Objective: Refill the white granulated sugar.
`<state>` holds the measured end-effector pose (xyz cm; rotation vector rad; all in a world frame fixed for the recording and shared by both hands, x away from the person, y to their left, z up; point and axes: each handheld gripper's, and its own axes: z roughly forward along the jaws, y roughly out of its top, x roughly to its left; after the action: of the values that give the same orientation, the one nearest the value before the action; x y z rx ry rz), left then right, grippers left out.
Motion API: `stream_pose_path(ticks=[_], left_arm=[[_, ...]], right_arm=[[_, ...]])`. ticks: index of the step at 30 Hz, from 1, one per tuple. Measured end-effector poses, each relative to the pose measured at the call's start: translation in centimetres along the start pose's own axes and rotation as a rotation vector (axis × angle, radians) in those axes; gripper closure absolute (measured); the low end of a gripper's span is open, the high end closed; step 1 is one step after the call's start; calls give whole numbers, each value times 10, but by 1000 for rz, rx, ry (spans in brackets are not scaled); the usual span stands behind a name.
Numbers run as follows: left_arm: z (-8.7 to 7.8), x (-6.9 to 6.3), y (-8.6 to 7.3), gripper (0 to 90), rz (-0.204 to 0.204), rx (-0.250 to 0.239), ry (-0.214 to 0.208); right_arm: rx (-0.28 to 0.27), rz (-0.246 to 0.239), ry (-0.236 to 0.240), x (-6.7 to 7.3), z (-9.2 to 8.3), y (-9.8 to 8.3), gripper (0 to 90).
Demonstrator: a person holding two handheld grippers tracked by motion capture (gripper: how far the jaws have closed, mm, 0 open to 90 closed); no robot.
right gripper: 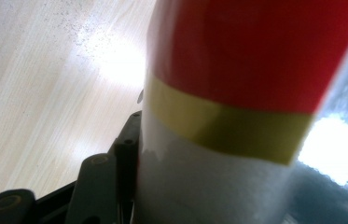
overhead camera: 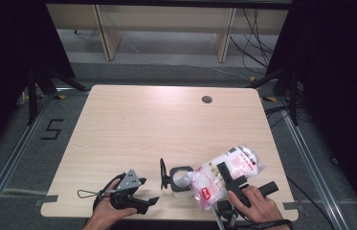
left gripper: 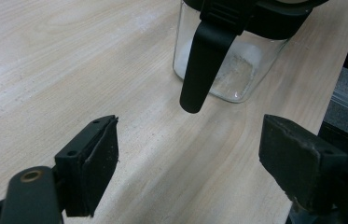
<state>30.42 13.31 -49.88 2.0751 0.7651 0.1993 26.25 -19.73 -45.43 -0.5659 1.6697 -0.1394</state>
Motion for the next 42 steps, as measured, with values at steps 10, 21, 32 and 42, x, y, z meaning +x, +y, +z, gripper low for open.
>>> stream_pose_path(ticks=[10, 21, 32, 42], left_arm=[[-1, 1, 0, 196, 3, 3, 5], [-1, 1, 0, 196, 2, 3, 4], [0, 1, 0, 195, 1, 3, 3], [0, 1, 0, 196, 14, -24, 8]], right_arm=[[8, -19, 11, -2, -1, 0, 496], [6, -8, 15, -1, -1, 0, 500], [11, 5, 20, 0, -1, -1, 503], [1, -5, 16, -2, -1, -1, 505]])
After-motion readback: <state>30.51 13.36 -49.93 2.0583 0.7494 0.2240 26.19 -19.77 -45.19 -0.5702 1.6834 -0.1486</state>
